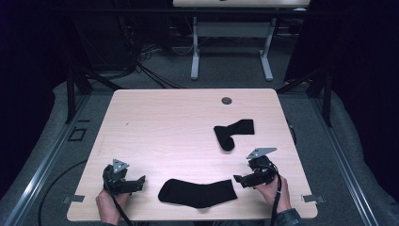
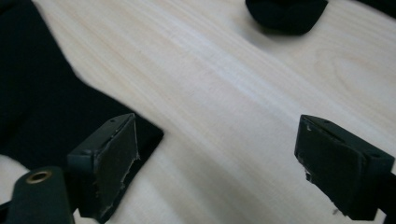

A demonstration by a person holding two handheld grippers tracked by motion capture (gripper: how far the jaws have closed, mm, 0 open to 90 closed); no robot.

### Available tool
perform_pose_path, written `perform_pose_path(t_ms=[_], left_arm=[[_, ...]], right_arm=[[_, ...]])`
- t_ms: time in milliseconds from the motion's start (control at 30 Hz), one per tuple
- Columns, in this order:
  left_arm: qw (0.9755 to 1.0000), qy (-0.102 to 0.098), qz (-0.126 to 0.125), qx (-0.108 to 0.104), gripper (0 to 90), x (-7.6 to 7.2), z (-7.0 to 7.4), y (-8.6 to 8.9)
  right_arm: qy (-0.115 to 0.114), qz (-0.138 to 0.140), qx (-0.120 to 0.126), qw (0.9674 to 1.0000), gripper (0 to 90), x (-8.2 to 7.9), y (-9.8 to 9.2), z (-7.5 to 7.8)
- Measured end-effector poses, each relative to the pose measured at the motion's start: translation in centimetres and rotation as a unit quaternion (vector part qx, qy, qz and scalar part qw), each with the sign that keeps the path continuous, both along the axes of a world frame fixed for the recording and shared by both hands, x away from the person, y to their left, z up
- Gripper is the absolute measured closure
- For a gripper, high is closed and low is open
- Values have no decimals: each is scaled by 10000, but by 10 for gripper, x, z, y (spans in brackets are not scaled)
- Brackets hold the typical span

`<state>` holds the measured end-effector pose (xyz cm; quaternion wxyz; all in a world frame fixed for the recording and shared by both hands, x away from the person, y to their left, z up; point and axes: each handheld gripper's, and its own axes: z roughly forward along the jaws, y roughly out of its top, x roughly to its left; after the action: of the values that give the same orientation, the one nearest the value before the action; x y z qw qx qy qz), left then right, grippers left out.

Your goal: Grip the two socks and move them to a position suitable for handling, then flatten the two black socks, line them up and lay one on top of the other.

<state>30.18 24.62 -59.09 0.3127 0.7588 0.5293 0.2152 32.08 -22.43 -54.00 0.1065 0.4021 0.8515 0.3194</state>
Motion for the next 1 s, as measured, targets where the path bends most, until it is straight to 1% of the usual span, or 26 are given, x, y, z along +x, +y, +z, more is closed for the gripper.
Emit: perform_pose_path(t_ms=[33, 100, 133, 200, 233, 267, 333, 367, 400, 433, 500, 533, 567, 600, 633, 667, 700, 733, 767, 800, 833, 867, 900, 933, 967, 1000], left_arm=[[10000, 0, 0, 0, 18, 0, 0, 0], [10000, -83, 27, -26, 18, -1, -2, 1], [9999, -91, 38, -35, 18, -1, -2, 1], [10000, -86, 28, -18, 17, -1, -2, 1], [9999, -93, 30, -26, 14, -1, -2, 1], [10000, -90, 23, -24, 14, -1, -2, 1], [10000, -91, 26, -27, 12, 0, -2, 1], [10000, -89, 22, -20, 10, 0, -2, 1], [10000, -84, 19, -19, 8, 0, -2, 1], [10000, -84, 19, -19, 7, 0, -2, 1], [10000, -79, 19, -16, 7, 0, -2, 1], [10000, -80, 20, -17, 7, 0, -2, 1], [10000, -81, 19, -17, 7, 0, -2, 1], [10000, -82, 21, -14, 7, 0, -2, 1], [10000, -81, 21, -11, 6, 0, -2, 1], [10000, -83, 24, -9, 5, 0, -2, 1], [10000, -83, 23, 0, 5, 0, -2, 1], [10000, -84, 25, -3, 4, 0, -2, 1], [10000, -84, 25, -3, 4, 0, -2, 1], [10000, -83, 24, -2, 4, 0, -2, 1], [10000, -84, 25, -1, 4, 0, -2, 0], [10000, -85, 27, -4, 5, 0, -2, 0], [10000, -85, 25, -3, 4, 0, -2, 0], [10000, -85, 30, -8, 4, 0, -2, 0], [10000, -85, 26, -3, 5, 0, -2, 0], [10000, -85, 26, 1, 5, 0, -2, 0]], right_arm=[[0, 0, 0, 10000, 132, 0, 0, 0], [-30, -24, 34, 10000, 133, 8, 0, 1], [-74, -70, 31, 9999, 136, 11, 0, 2], [-103, -82, 52, 9999, 139, 20, -1, 5], [-85, -130, 79, 9998, 141, 29, 0, 5], [-85, -130, 79, 9998, 141, 29, 0, 5], [-75, -153, 81, 9998, 145, 37, 1, 7], [-62, -160, 103, 9998, 149, 46, 3, 8], [-72, -151, 47, 9998, 150, 50, 4, 8], [-72, -151, 47, 9998, 150, 50, 4, 8], [-80, -175, 77, 9998, 156, 58, 7, 9], [-102, -195, 42, 9997, 160, 63, 8, 9], [-70, -185, 69, 9998, 160, 67, 9, 10], [-86, -199, 26, 9998, 165, 72, 10, 10], [-107, -197, -9, 9997, 169, 77, 11, 11], [-115, -240, 0, 9996, 181, 88, 12, 11], [-115, -240, 0, 9996, 181, 88, 12, 11], [-123, -330, -5, 9994, 198, 101, 13, 10], [-123, -330, -5, 9994, 198, 101, 13, 10], [-100, -361, -74, 9993, 205, 108, 12, 10], [-165, -432, -3, 9989, 227, 114, 13, 8], [-112, -417, -40, 9991, 230, 121, 13, 9], [-96, -475, -43, 9988, 248, 127, 13, 8], [-134, -500, -74, 9986, 268, 133, 14, 7], [-83, -497, -104, 9987, 274, 138, 14, 7], [-69, -564, -79, 9984, 285, 144, 14, 5]])
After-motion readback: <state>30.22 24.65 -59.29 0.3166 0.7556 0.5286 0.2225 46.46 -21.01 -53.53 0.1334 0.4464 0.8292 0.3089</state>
